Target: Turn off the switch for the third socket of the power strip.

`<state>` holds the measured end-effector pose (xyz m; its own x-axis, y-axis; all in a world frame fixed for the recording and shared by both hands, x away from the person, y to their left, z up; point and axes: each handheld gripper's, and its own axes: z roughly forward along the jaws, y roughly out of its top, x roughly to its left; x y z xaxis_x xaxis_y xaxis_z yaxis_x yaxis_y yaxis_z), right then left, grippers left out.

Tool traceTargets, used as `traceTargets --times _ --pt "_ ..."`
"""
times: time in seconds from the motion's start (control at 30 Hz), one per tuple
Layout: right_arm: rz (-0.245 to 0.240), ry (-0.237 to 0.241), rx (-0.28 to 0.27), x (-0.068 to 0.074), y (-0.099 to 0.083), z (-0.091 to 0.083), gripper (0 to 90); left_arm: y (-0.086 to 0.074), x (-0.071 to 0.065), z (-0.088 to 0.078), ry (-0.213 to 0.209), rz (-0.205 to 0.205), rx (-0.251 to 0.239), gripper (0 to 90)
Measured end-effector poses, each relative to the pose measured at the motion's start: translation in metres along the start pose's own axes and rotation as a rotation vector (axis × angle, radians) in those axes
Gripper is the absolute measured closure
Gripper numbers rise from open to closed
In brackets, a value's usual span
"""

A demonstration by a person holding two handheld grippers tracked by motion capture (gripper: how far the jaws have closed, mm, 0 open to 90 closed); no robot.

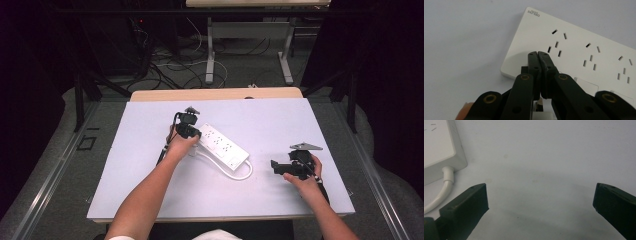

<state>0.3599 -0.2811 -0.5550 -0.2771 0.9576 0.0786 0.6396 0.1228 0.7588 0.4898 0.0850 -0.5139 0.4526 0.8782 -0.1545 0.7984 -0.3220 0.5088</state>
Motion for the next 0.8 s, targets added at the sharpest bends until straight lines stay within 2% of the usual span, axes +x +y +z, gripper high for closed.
traceTargets --times 0.6,0.67,0.8 --pt "0.004 0.001 0.002 0.0005 0.0001 -0.0002 0.0 -0.0002 -0.0005 0.0005 0.005 0.004 -0.001 90.0" --pt "0.003 0.001 0.002 0.0005 0.0002 -0.0002 0.0 -0.0003 0.0 0.0023 0.014 0.006 0.011 90.0" --pt "0.003 0.001 0.002 0.0004 0.0003 -0.0004 0.0 -0.001 0.0006 0.003 0.007 0.003 -0.004 90.0"
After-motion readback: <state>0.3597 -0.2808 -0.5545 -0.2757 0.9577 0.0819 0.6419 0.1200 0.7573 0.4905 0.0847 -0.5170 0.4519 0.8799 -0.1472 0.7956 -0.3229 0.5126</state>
